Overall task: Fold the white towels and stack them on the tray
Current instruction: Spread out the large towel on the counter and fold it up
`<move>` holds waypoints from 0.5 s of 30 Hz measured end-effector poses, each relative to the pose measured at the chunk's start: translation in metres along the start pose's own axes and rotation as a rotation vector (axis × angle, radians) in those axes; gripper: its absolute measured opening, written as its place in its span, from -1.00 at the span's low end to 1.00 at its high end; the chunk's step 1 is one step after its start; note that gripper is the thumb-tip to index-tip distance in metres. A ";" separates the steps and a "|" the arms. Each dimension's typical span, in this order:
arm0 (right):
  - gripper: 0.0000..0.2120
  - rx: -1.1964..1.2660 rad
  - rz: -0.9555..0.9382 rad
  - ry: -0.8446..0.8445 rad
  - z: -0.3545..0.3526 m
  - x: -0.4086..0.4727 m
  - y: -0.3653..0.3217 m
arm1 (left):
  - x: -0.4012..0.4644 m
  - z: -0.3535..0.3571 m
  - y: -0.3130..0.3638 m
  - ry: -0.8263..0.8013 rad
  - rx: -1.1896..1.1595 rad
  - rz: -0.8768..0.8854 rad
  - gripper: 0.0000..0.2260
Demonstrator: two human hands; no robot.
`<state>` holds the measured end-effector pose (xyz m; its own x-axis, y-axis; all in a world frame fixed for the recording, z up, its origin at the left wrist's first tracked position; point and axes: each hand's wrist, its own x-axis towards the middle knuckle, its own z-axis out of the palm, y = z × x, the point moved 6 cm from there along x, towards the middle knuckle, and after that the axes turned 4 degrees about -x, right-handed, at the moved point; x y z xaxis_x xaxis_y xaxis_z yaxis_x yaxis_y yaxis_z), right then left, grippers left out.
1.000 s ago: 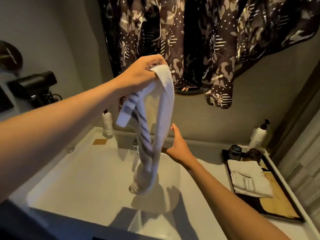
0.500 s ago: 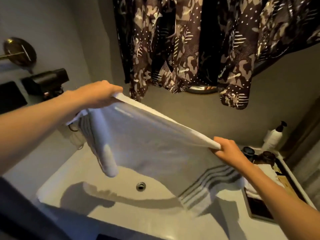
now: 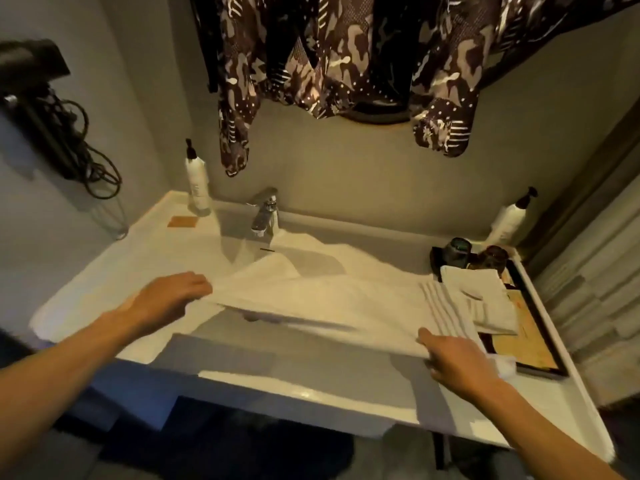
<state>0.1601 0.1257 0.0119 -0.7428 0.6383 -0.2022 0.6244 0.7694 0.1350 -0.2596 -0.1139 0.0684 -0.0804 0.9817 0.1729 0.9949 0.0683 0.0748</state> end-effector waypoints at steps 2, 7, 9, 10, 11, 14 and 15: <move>-0.60 0.060 -0.042 -0.192 0.050 -0.013 -0.012 | -0.040 0.048 0.003 -0.200 -0.063 -0.195 -0.73; -0.78 0.113 -0.042 -0.392 0.113 -0.028 -0.013 | -0.093 0.110 0.020 -0.393 -0.023 -0.312 -0.92; -0.61 0.114 0.003 -0.369 0.129 -0.030 -0.010 | -0.107 0.111 0.031 -0.438 -0.184 -0.358 -0.87; -0.52 0.177 0.110 -0.380 0.135 -0.033 -0.004 | -0.115 0.112 0.034 -0.509 -0.144 -0.381 -0.81; -0.41 0.256 0.249 -0.401 0.141 -0.038 0.005 | -0.124 0.117 0.036 -0.522 -0.154 -0.371 -0.76; -0.07 0.449 0.338 -0.422 0.185 -0.048 0.019 | -0.146 0.120 0.050 -0.563 -0.202 -0.346 -0.76; -0.07 0.367 0.330 -0.404 0.186 -0.054 0.026 | -0.150 0.123 0.051 -0.566 -0.195 -0.341 -0.79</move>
<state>0.2611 0.1068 -0.1540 -0.3922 0.7248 -0.5665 0.9001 0.4292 -0.0741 -0.1889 -0.2358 -0.0742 -0.2898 0.8565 -0.4271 0.8861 0.4088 0.2184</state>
